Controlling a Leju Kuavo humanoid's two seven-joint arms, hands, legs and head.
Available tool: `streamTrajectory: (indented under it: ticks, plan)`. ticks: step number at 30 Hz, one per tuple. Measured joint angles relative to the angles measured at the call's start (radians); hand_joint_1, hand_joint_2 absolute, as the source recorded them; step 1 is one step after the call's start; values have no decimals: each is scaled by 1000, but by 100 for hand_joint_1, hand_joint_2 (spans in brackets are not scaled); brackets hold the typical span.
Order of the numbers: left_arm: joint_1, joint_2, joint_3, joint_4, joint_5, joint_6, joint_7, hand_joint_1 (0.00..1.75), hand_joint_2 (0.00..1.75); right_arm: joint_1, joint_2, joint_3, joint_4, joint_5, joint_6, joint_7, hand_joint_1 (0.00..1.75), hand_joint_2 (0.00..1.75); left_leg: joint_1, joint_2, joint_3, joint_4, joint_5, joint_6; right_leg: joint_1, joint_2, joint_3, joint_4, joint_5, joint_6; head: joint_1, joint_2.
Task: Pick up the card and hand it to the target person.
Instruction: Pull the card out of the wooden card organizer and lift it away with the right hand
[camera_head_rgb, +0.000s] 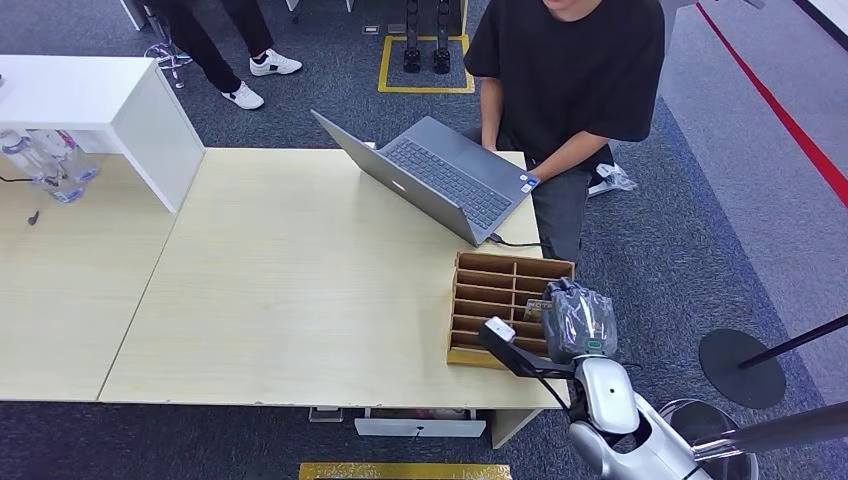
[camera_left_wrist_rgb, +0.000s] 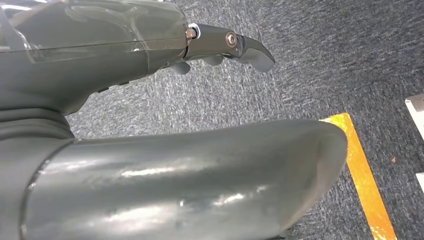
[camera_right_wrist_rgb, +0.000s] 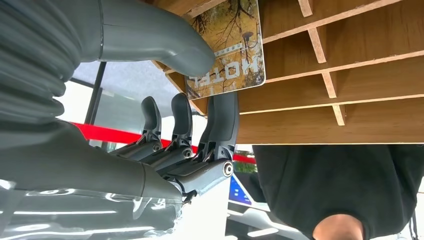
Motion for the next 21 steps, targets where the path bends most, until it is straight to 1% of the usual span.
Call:
streamTrajectory:
  ticks: [3, 5, 10, 21]
  plan:
    - [0, 0, 0, 0, 0, 0, 0, 0, 0, 0, 0, 1, 0, 7, 2, 1, 114, 175, 0, 0, 0, 0, 0, 0, 0, 0, 0, 0, 0, 0, 0, 0]
    - [0, 0, 0, 0, 0, 0, 0, 0, 0, 0, 0, 2, 0, 10, 5, 1, 121, 175, 0, 0, 0, 0, 0, 0, 0, 0, 0, 0, 0, 0, 0, 0]
    - [0, 0, 0, 0, 0, 0, -1, 0, 0, 4, 1, 6, 6, 12, 12, 2, 150, 175, 0, 0, 1, 0, 0, 0, 0, 0, 0, 0, 0, 0, 0, 0]
    - [0, 0, 0, 0, 0, 1, -2, 0, 0, 4, 2, 10, 17, 18, -11, 3, 164, 175, 0, 0, 0, 0, 0, 0, 0, 0, 0, 0, 0, 0, 0, 0]
